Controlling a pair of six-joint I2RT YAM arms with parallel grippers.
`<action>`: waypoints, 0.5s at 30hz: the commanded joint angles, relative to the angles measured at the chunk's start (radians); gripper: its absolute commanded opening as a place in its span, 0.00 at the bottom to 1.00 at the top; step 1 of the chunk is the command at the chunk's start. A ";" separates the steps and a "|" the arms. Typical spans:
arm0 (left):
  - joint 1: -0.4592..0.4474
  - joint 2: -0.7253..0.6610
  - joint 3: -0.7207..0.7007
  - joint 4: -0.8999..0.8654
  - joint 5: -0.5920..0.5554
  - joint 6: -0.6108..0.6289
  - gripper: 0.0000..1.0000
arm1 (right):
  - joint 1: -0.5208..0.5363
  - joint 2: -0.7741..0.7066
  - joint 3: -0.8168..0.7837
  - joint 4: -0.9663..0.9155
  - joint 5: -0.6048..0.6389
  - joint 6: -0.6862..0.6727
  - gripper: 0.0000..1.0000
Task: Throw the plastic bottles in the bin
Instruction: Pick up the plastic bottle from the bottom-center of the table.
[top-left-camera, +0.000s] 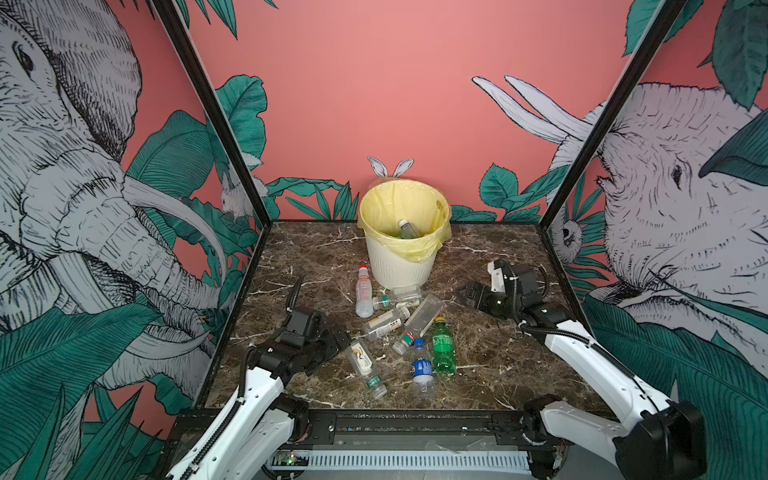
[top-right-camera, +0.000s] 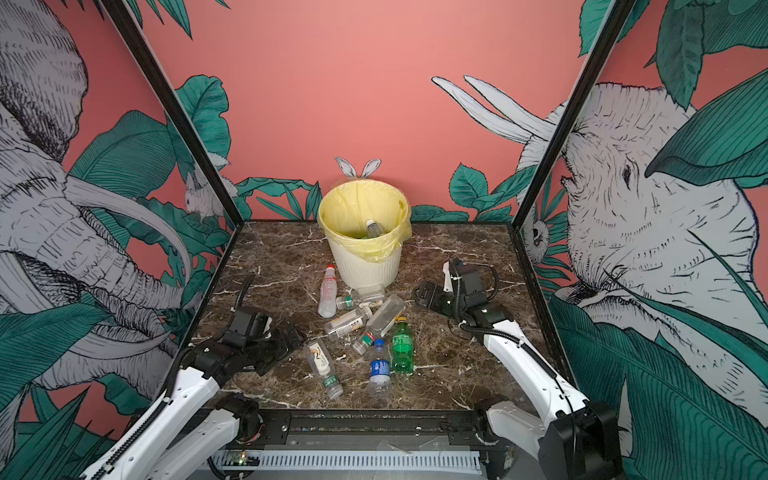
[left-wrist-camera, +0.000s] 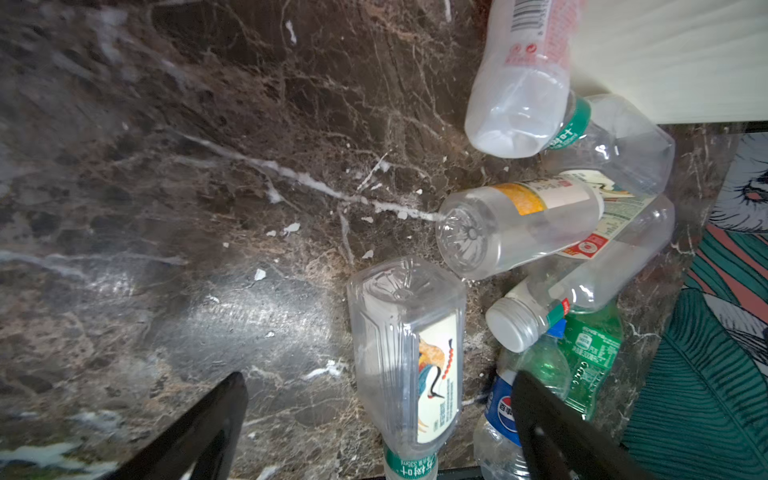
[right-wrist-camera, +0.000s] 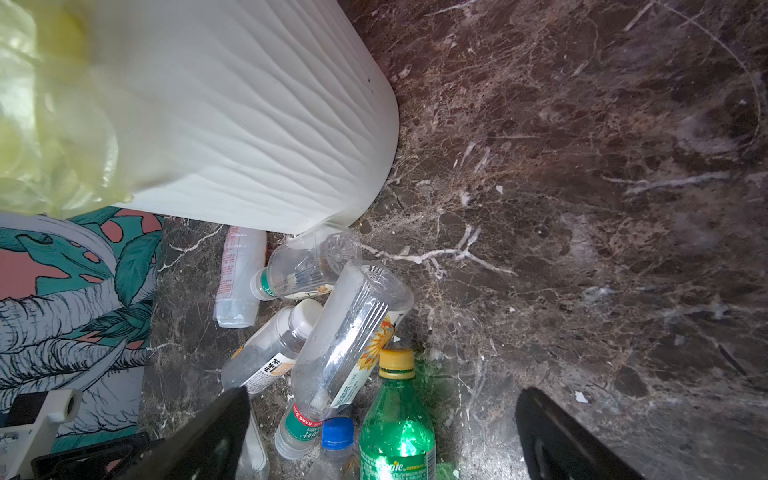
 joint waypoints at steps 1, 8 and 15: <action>-0.035 0.015 0.006 -0.024 -0.039 -0.043 1.00 | -0.004 -0.028 -0.017 0.024 0.008 0.018 0.99; -0.124 0.069 -0.003 0.013 -0.062 -0.097 0.99 | -0.004 -0.034 -0.037 0.026 0.008 0.023 0.99; -0.193 0.084 -0.018 0.052 -0.091 -0.152 0.99 | -0.003 -0.041 -0.066 0.027 0.016 0.027 0.99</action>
